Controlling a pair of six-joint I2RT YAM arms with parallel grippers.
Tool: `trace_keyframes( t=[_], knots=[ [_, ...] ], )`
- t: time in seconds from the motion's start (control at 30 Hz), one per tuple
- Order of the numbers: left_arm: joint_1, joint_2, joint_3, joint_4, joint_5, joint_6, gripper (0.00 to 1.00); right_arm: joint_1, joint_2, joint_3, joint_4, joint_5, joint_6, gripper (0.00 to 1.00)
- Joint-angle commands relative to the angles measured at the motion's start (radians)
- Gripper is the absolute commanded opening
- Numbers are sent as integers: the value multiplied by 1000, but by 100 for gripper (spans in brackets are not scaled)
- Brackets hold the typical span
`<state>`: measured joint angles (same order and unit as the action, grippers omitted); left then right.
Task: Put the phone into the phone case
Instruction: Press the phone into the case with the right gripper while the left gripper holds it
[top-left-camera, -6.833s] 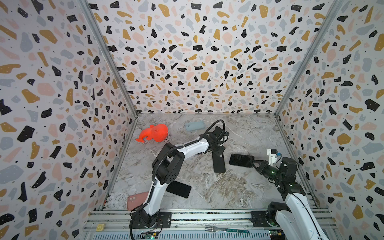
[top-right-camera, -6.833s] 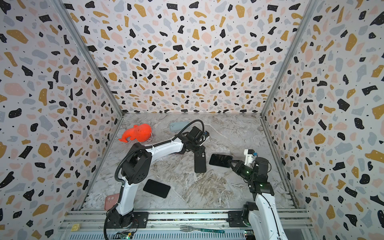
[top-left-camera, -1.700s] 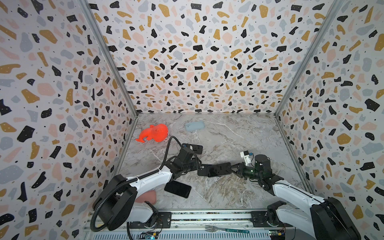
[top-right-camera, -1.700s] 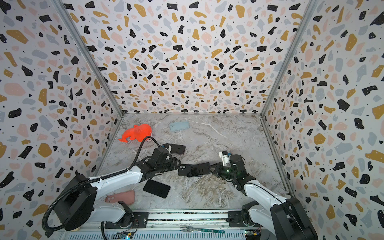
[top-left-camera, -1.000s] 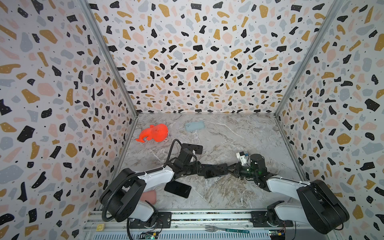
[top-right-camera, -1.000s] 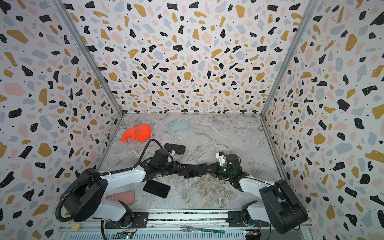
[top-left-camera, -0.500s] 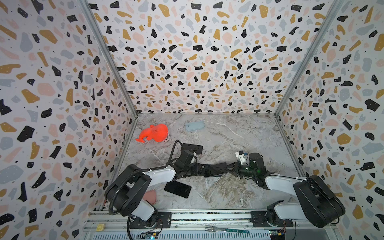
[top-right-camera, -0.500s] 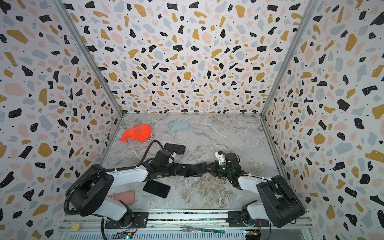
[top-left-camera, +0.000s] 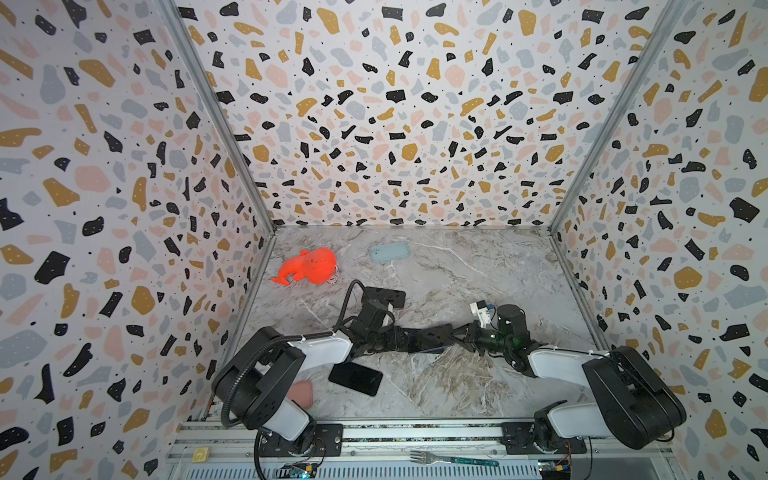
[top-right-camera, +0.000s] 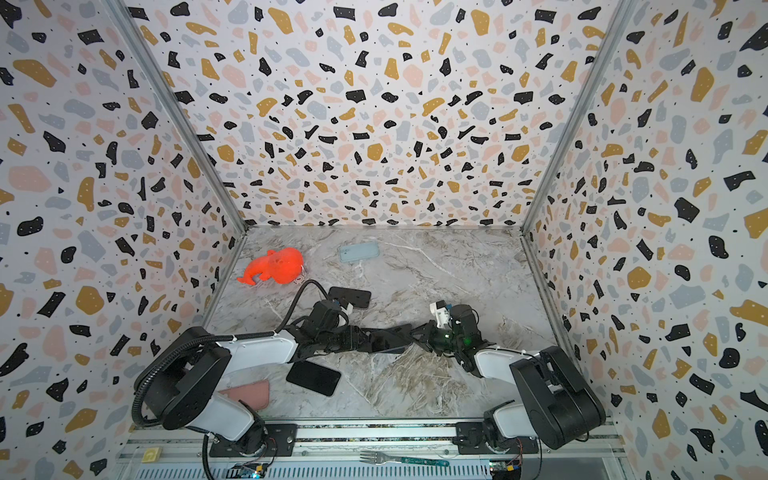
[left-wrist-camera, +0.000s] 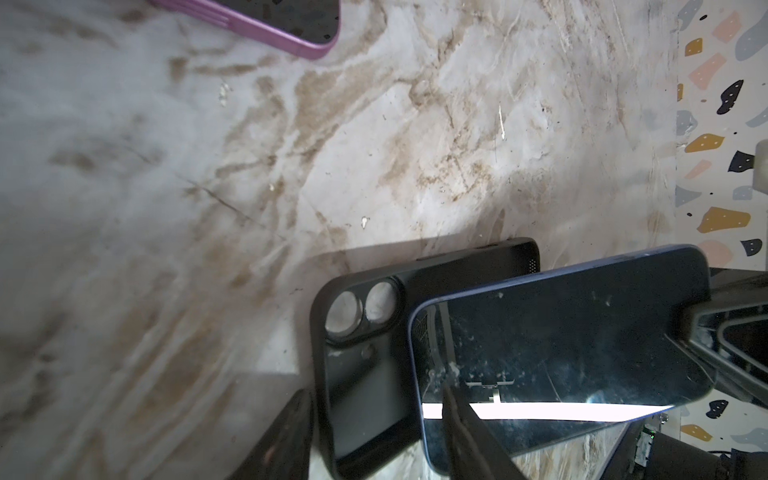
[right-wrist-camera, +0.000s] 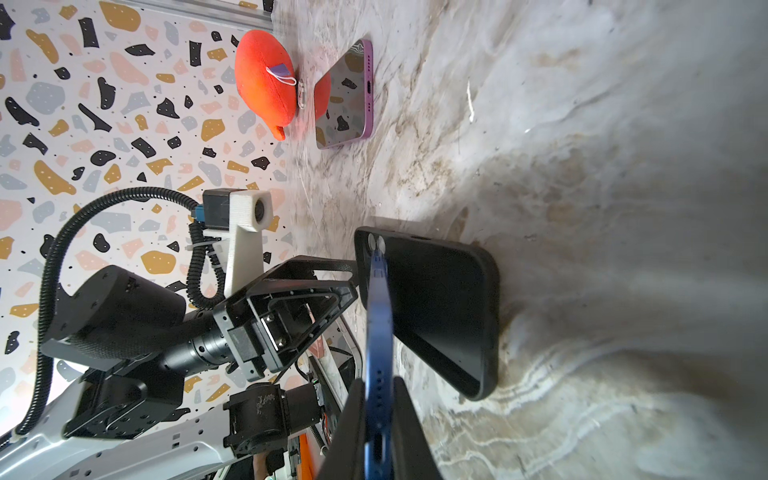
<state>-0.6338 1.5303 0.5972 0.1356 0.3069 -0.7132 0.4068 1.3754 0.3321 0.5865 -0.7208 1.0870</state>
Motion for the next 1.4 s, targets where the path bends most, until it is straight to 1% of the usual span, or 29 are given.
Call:
trace_keyframes(
  t=[0.0, 0.37, 0.73, 1.03, 1.2, 1.37],
  knots=[
    [6, 5, -11, 24, 15, 22, 50, -5, 7, 27, 26, 23, -29, 0],
    [6, -1, -15, 22, 17, 27, 49, -16, 31, 38, 46, 15, -36, 0],
    [6, -4, -19, 29, 29, 28, 49, -26, 48, 61, 10, 20, -80, 0],
    [8, 13, 5, 22, 37, 42, 49, -16, 69, 61, -36, 26, -133, 0],
    [8, 33, 9, 37, 50, 40, 48, -2, 94, 51, -45, 26, -135, 0],
    [7, 36, 11, 41, 53, 38, 48, 20, 131, 48, -6, 23, -116, 0]
  ],
)
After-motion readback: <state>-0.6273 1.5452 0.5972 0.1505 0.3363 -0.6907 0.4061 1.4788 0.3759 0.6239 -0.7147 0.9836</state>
